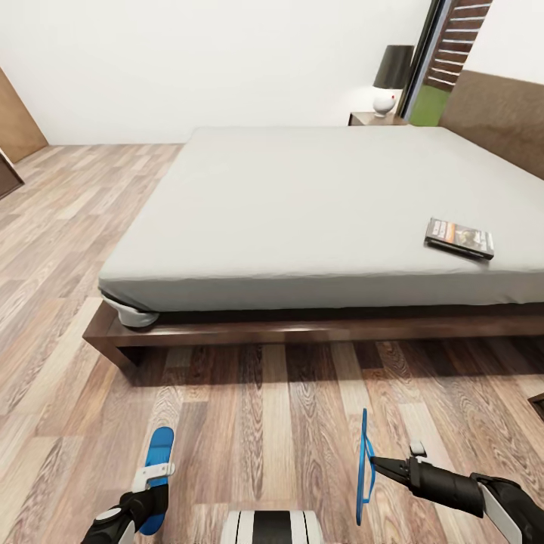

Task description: In the bedroom, move the book from the bed onto either nightstand, and place the two sandals side by side next to the bed.

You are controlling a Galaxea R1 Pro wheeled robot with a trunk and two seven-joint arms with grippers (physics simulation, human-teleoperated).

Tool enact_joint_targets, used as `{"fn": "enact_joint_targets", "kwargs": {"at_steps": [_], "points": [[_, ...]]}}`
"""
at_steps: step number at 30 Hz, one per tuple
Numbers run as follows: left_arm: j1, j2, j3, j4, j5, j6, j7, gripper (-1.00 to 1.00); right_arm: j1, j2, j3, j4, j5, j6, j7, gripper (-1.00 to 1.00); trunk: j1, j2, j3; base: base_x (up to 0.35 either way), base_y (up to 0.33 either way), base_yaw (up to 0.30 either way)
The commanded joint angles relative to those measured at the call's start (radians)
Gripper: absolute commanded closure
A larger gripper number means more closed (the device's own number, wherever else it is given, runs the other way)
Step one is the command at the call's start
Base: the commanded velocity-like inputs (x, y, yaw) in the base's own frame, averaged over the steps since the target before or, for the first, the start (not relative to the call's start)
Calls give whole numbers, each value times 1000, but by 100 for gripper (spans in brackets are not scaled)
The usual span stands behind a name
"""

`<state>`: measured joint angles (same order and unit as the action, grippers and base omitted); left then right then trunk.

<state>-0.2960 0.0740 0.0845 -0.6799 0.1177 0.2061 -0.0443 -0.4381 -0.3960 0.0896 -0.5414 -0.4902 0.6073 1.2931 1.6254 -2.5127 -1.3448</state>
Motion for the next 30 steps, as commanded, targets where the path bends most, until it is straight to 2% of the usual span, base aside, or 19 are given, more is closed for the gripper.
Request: {"fn": "enact_joint_targets", "kwargs": {"at_steps": [1,8,18,30], "points": [[0,0,3,-2,10,7,-5,100,-1,-1,6,0,-10,9,0,100,0,0,-1,0,0,0],[0,0,5,-2,10,5,-5,100,-1,-1,6,0,-10,9,0,100,0,0,-1,5,0,0],[0,1,6,0,10,4,-6,100,-1,-1,6,-2,-11,9,1,100,0,0,-1,113,0,0],[0,1,8,0,10,-1,-6,100,-1,-1,6,-2,-11,9,2,100,0,0,-1,301,0,0]]}}
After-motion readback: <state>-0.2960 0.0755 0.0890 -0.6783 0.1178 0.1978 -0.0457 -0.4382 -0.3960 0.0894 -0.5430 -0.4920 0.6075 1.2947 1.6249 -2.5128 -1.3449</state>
